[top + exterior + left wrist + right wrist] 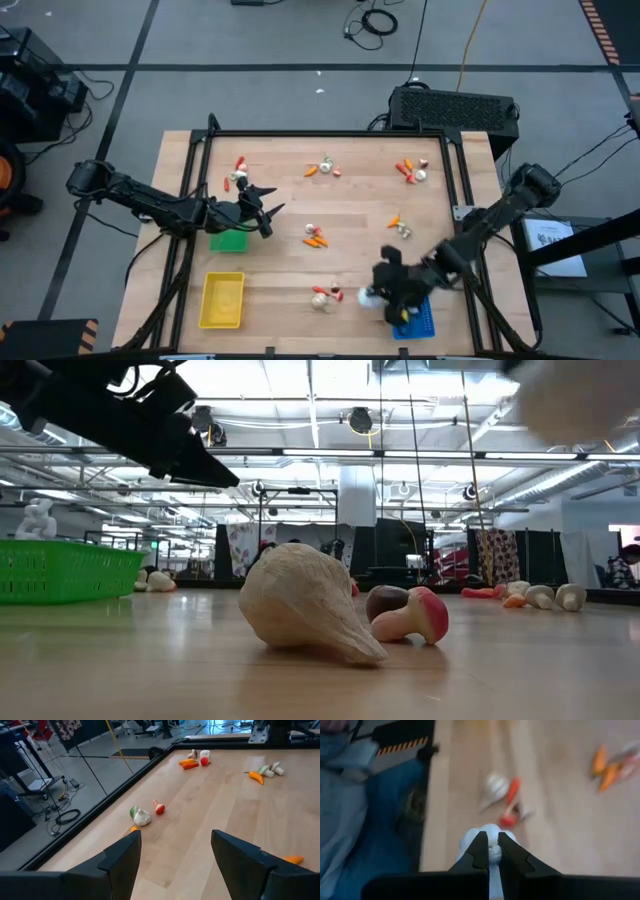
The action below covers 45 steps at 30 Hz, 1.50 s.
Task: Sort produce into baskets
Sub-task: Put the garlic into the blue bin
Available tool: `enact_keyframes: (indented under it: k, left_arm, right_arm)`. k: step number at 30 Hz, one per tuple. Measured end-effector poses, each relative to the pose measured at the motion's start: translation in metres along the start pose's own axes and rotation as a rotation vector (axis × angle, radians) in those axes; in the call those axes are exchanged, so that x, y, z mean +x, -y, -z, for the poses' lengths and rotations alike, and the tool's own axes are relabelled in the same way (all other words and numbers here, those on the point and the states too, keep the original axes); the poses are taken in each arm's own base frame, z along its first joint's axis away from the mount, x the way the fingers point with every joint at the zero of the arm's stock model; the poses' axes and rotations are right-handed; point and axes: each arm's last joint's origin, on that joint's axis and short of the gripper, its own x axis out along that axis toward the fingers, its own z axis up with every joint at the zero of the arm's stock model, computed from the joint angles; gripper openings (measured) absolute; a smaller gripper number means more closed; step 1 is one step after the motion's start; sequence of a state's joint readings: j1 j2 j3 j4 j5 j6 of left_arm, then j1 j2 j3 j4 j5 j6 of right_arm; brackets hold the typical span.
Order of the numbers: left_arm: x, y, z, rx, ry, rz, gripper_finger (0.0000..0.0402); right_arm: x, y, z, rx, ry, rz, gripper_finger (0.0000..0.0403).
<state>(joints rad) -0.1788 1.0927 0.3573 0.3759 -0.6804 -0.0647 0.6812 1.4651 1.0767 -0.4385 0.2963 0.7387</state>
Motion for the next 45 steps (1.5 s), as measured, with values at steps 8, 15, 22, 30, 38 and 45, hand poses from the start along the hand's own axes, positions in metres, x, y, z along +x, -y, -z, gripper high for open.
enact_keyframes:
  k: [8,15,22,30,38,45]
  left_arm:
    - [0.0,0.0,-0.001,-0.007,0.007,0.021,0.0248]
    - [0.0,0.0,-0.001,-0.008,0.006,0.021,0.0248]
    - [0.0,0.0,-0.001,-0.007,0.006,0.021,0.0248]
    - [0.0,0.0,-0.001,-0.007,0.005,0.021,0.0248]
    - [0.0,0.0,-0.001,-0.008,0.005,0.021,0.0248]
    - [0.0,0.0,-0.001,-0.01,0.005,0.021,0.0248]
  right_arm:
    - [-0.013,-0.017,0.036,0.162,-0.078,0.073,0.0006]
    - [-0.024,-0.016,0.061,0.352,-0.139,0.216,0.0008]
    - [-0.028,-0.011,0.066,0.403,-0.123,0.295,0.0028]
    - [-0.028,-0.01,0.066,0.39,-0.097,0.314,0.0069]
    - [-0.028,-0.01,0.066,0.381,-0.097,0.314,0.009]
    - [-0.028,-0.009,0.065,0.295,-0.061,0.326,0.0091]
